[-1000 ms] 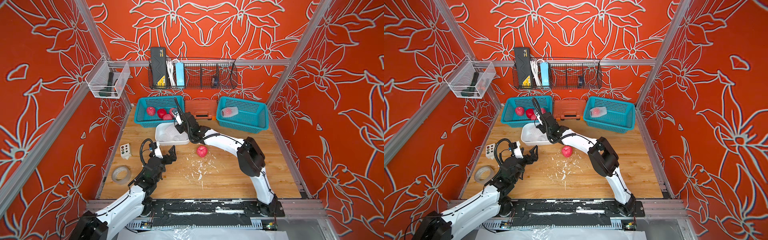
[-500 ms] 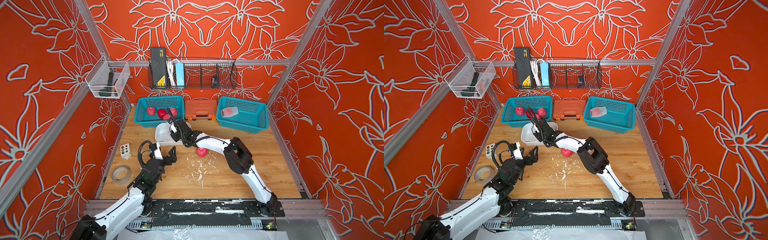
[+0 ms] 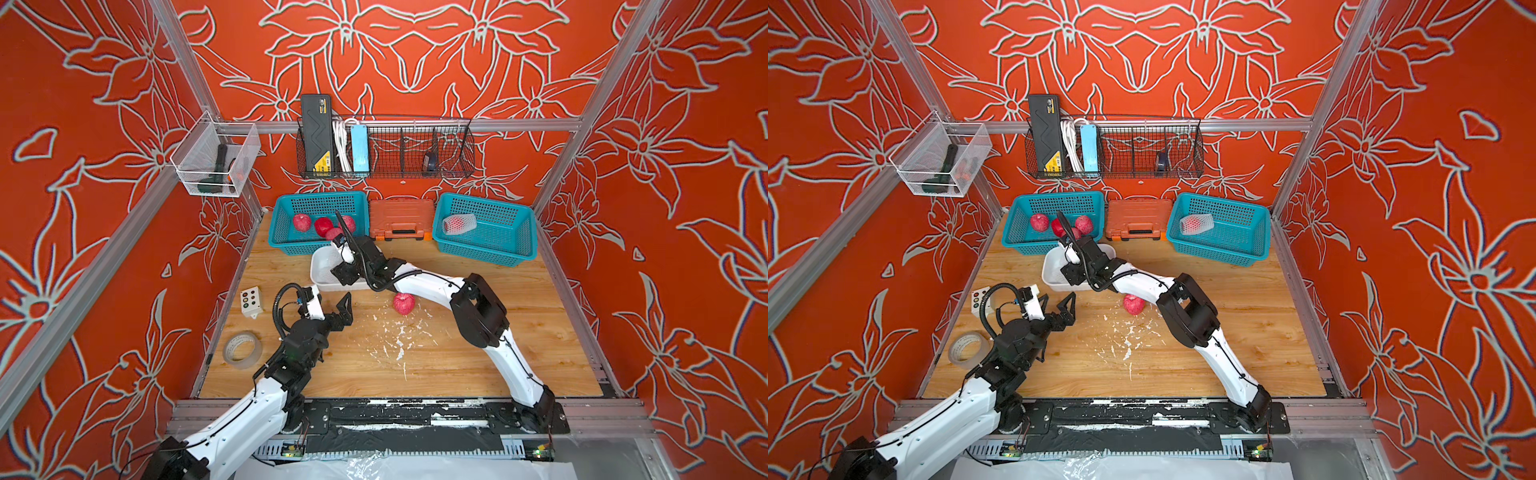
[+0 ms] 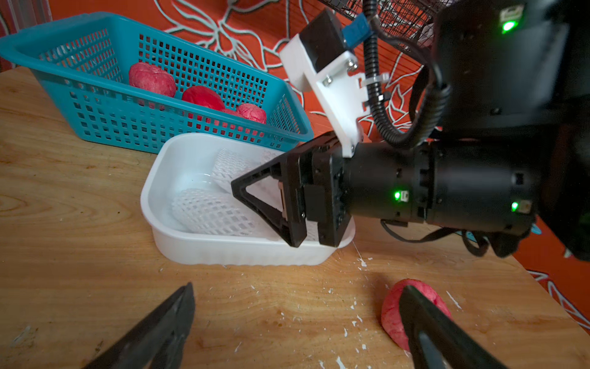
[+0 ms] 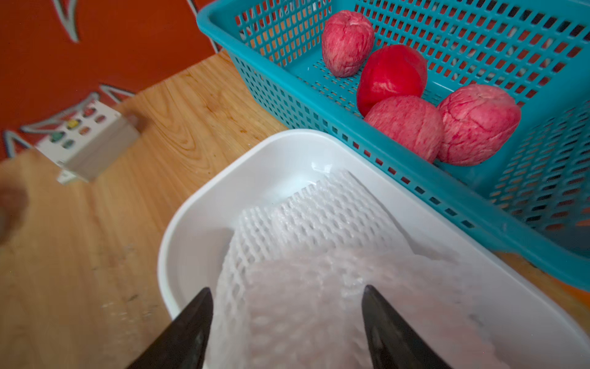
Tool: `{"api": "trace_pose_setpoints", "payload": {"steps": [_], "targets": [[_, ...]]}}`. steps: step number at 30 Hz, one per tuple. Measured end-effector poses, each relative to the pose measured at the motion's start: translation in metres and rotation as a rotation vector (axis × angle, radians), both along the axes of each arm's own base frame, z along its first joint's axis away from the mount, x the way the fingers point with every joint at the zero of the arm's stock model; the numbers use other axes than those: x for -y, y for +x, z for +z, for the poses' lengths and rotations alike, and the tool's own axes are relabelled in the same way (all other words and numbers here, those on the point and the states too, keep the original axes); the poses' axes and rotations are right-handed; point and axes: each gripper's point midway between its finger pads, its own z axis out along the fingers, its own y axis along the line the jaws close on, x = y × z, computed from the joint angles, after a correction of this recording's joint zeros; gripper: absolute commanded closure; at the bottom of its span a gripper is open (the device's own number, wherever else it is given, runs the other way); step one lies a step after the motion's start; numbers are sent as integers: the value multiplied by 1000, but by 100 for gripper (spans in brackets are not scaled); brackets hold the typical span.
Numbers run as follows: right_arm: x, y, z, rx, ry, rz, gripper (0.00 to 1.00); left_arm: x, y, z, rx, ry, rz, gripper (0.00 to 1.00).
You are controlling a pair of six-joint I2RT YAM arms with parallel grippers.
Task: Remove foam nets from apples
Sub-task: Place the foam net into the storage box.
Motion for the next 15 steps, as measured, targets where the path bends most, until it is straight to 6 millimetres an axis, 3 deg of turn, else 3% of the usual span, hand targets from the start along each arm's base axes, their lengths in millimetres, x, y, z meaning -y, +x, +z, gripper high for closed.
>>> {"api": "trace_pose_setpoints", "payload": {"steps": [4,6,11,15], "targets": [[7,-2,51,-21,105,40,17,4,-2,3,9,-5,-27,2],[16,-3,90,-29,198,62,16,5,-3,3,6,-8,-31,2],[60,-1,167,-38,402,82,17,11,0,17,23,-23,-56,6],[101,1,187,-47,472,66,17,29,14,47,42,-10,-122,5]]}}
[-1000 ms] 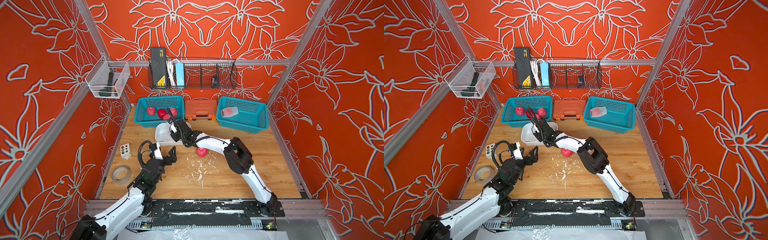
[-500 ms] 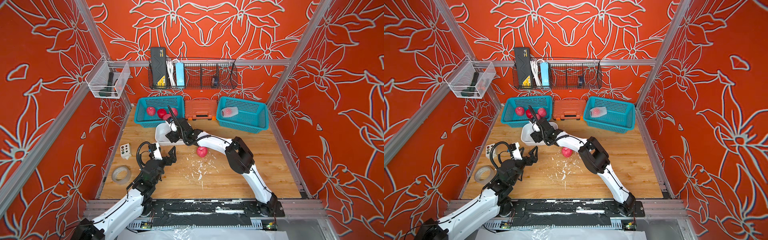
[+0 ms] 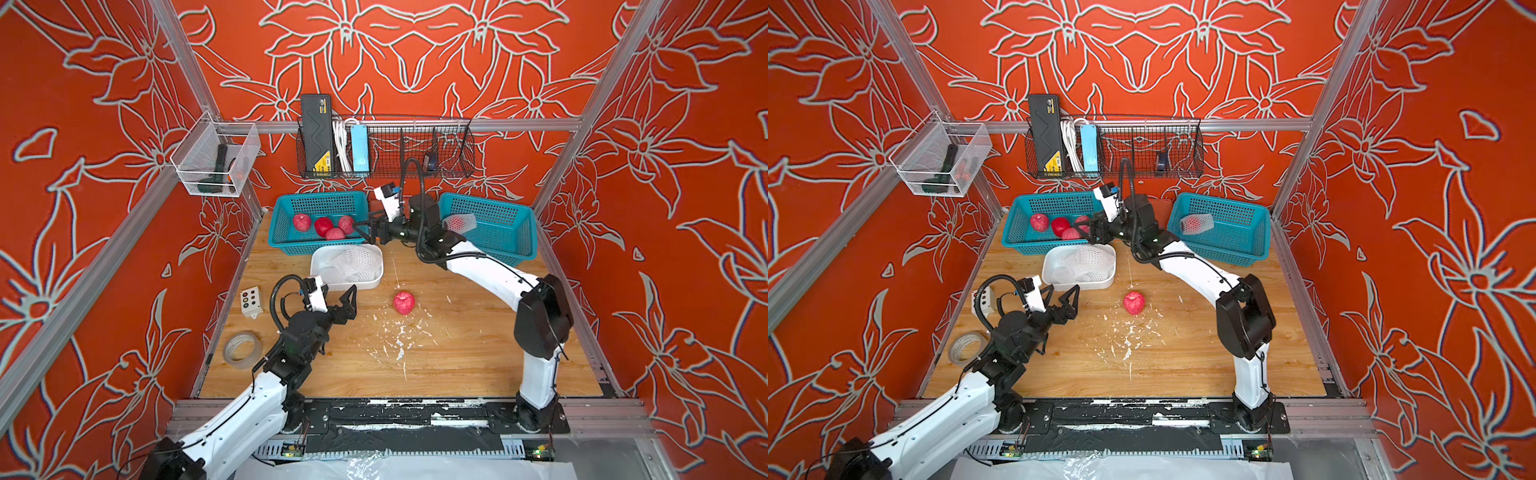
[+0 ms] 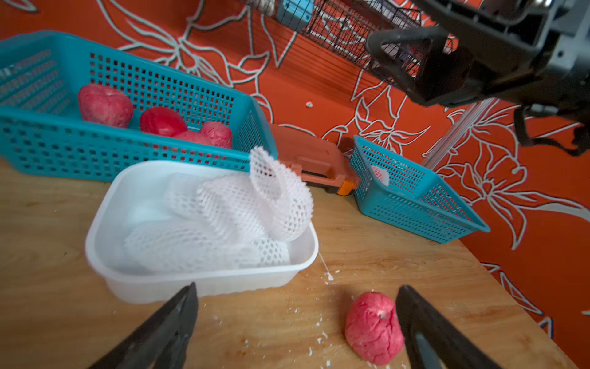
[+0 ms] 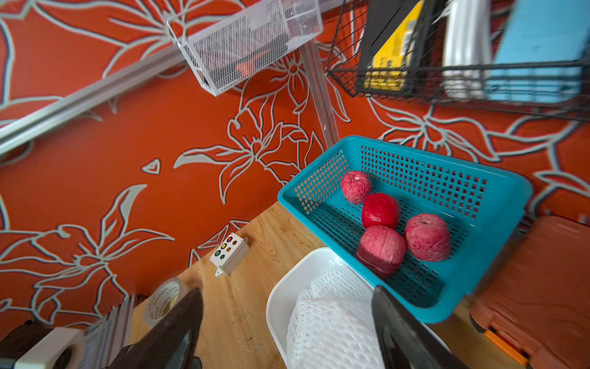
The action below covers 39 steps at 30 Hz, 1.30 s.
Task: Remove foam nets from apples
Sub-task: Place the foam net into the storage box, then pick up the apple from the center of the board.
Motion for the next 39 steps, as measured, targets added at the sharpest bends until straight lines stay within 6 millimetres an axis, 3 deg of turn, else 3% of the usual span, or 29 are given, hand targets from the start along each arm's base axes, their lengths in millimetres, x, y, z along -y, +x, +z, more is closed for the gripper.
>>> {"api": "trace_pose_setpoints", "payload": {"steps": [4,7,9,12,15,18,21,24,29,33,37,39], "targets": [[39,-13,-18,-32,-26,-52,16,39,14,22,-6,54,-107,3],[71,-35,-41,-44,-78,-111,14,87,16,20,-33,133,-234,2],[98,-56,-56,-34,-119,-162,12,116,15,6,-76,189,-317,2],[144,-91,-77,19,-156,-249,9,136,17,-25,-156,265,-386,2],[183,-124,-107,80,-173,-313,7,147,17,-54,-225,320,-429,2],[207,-143,-150,90,-228,-348,7,155,18,-73,-264,356,-456,2],[217,-151,-183,82,-289,-353,7,159,22,-86,-285,390,-461,2],[216,-149,-195,90,-300,-352,7,162,25,-93,-292,404,-469,2],[208,-144,-194,111,-276,-335,7,170,27,-111,-318,411,-495,2],[205,-142,-180,152,-230,-337,6,174,25,-132,-355,422,-520,2],[204,-141,-176,164,-218,-339,6,178,24,-140,-359,422,-539,3],[203,-140,-178,159,-221,-337,6,180,25,-141,-353,423,-544,9]]}}
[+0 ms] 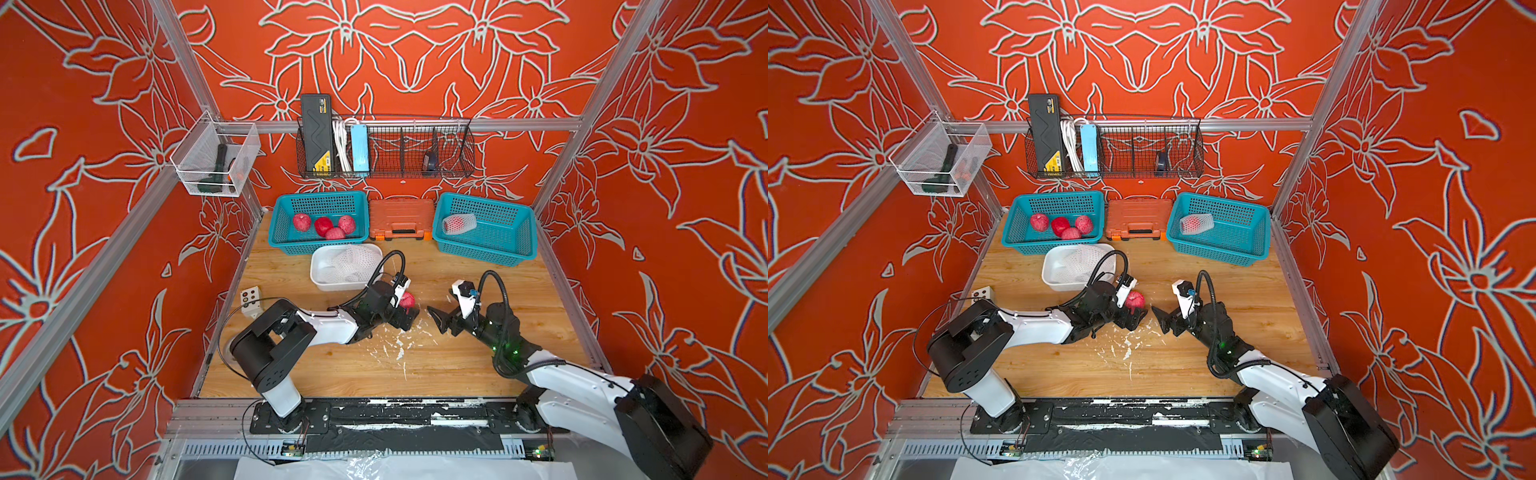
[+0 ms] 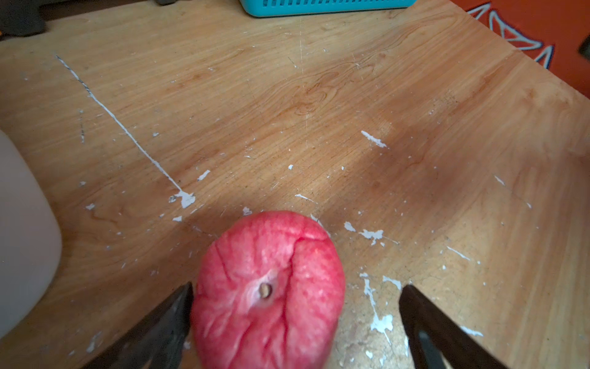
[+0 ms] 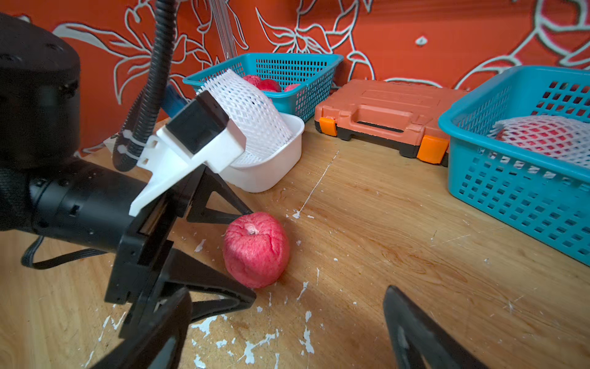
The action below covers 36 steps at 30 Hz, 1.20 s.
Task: Remove foam nets from apples
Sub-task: Pick up the apple from the center of the board, then place the apple in the basket.
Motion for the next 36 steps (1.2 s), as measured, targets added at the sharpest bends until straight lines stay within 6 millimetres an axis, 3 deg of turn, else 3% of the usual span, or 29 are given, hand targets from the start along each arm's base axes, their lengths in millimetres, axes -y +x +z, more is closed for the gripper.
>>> {"api": "trace_pose_setpoints", "payload": {"steps": [7,14,21,25,29,32,36], "targets": [[-2,0,-11,-33,-13,7,6,6,2,1,23,-18,-19,26],[-2,0,-11,-35,-10,7,6,9,3,1,31,-20,-38,57],[-1,0,-5,-20,-3,-2,6,8,4,13,53,-22,-35,58],[10,4,12,30,10,-58,6,9,5,37,94,-50,-37,60],[33,8,30,93,20,-177,6,16,17,79,145,-122,-50,61],[52,7,35,130,28,-264,6,12,39,120,196,-199,-30,61],[67,5,29,134,15,-326,6,-14,81,174,289,-247,56,61]]}}
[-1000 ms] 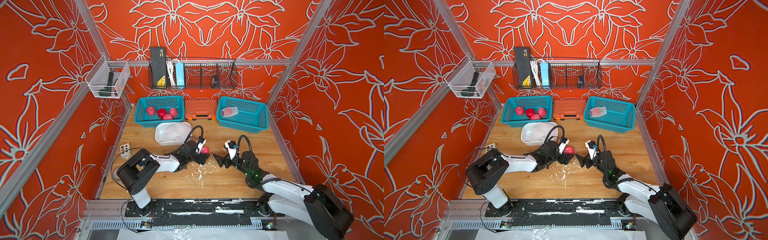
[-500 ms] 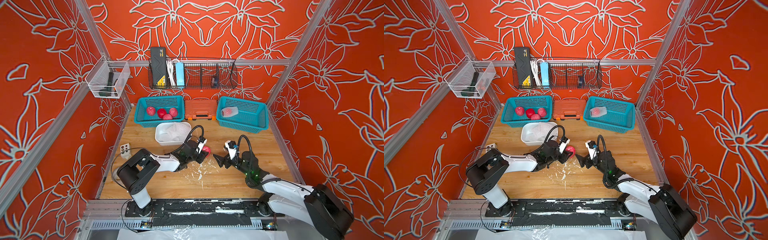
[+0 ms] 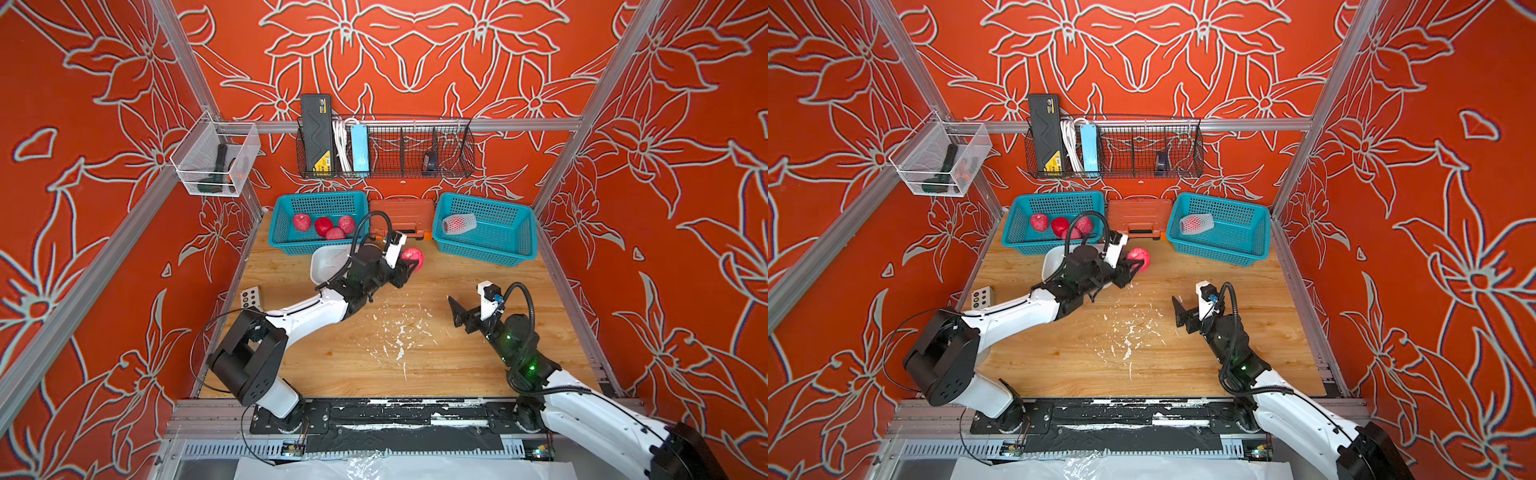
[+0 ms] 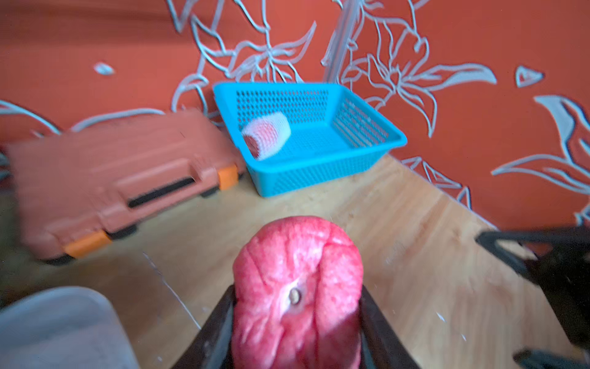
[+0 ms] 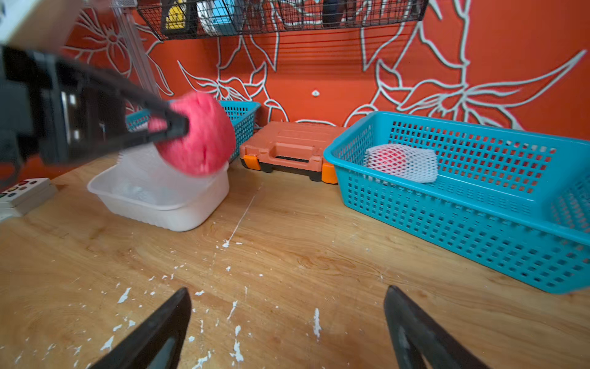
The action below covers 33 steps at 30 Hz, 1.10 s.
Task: Remove foam nets from apples
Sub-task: Place the apple in the basket.
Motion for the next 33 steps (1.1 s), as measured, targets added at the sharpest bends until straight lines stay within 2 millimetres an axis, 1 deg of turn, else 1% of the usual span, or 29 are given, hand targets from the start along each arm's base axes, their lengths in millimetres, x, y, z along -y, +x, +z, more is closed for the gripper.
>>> {"api": "trace_pose_setpoints", "payload": {"steps": [3,5,7,9,10,12,14,17,19,21,23,24,30,33], "targets": [[2,1,-2,-5,-5,-13,6,-32,33,42,64,-41,85,60],[2,2,-6,-16,-14,-18,6,-59,54,62,93,-57,145,60],[2,3,-12,-35,-28,-18,6,-85,78,77,112,-60,202,60],[1,3,-18,-53,-41,-18,6,-108,100,79,110,-49,256,60],[1,3,-20,-58,-45,-18,6,-120,112,74,98,-38,282,60],[1,3,-21,-61,-46,-18,6,-138,130,60,63,-14,319,60],[1,4,-21,-62,-47,-18,6,-156,147,37,13,16,353,60],[1,4,-23,-67,-51,-18,6,-180,166,4,-55,60,399,60],[1,4,-24,-69,-53,-18,6,-194,176,-14,-98,78,424,60],[1,4,-23,-68,-52,-18,6,-207,186,-28,-126,92,447,60],[1,4,-23,-68,-52,-18,6,-219,192,-37,-140,107,470,59],[1,4,-23,-67,-51,-18,6,-225,195,-42,-147,116,483,58],[1,4,-23,-69,-50,-18,6,-256,214,-61,-171,169,556,56],[1,4,-26,-76,-52,-19,6,-269,220,-69,-186,181,589,55]]}}
